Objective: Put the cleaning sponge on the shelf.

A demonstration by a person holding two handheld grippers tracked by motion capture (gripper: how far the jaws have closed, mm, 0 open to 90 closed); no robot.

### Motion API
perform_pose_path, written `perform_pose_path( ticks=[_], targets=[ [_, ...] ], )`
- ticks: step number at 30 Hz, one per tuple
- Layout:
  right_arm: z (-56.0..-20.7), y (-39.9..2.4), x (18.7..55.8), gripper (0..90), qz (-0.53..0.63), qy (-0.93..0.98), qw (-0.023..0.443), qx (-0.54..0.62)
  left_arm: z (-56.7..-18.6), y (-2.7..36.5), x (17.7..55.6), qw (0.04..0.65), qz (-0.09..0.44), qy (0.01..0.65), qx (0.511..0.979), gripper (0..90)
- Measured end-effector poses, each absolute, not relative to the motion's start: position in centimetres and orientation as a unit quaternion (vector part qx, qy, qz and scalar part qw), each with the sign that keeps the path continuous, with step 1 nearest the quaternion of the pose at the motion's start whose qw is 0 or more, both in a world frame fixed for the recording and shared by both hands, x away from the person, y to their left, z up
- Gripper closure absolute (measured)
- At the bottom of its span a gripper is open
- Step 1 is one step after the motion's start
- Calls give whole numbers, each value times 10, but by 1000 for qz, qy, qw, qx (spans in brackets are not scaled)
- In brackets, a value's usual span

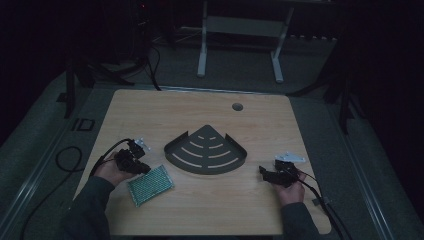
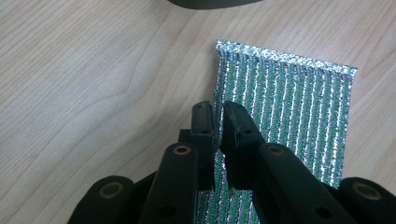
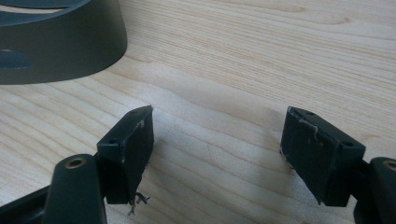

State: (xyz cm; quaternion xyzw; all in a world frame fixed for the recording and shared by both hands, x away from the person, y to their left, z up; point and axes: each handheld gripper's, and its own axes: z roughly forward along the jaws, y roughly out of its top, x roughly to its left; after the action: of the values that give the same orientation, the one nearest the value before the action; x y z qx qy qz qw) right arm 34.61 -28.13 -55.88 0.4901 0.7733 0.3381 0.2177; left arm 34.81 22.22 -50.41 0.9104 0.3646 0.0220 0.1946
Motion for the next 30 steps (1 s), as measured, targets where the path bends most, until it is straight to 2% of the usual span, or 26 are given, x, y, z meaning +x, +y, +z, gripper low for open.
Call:
perform_pose_path(
  ticks=[17,30],
  targets=[
    [-559,-281,346,251,338,773,218,490,-507,219,356,169,-7,346,923,823],
    [-559,-281,346,251,338,773,218,490,-511,216,365,139,-29,350,926,768]
  ],
)
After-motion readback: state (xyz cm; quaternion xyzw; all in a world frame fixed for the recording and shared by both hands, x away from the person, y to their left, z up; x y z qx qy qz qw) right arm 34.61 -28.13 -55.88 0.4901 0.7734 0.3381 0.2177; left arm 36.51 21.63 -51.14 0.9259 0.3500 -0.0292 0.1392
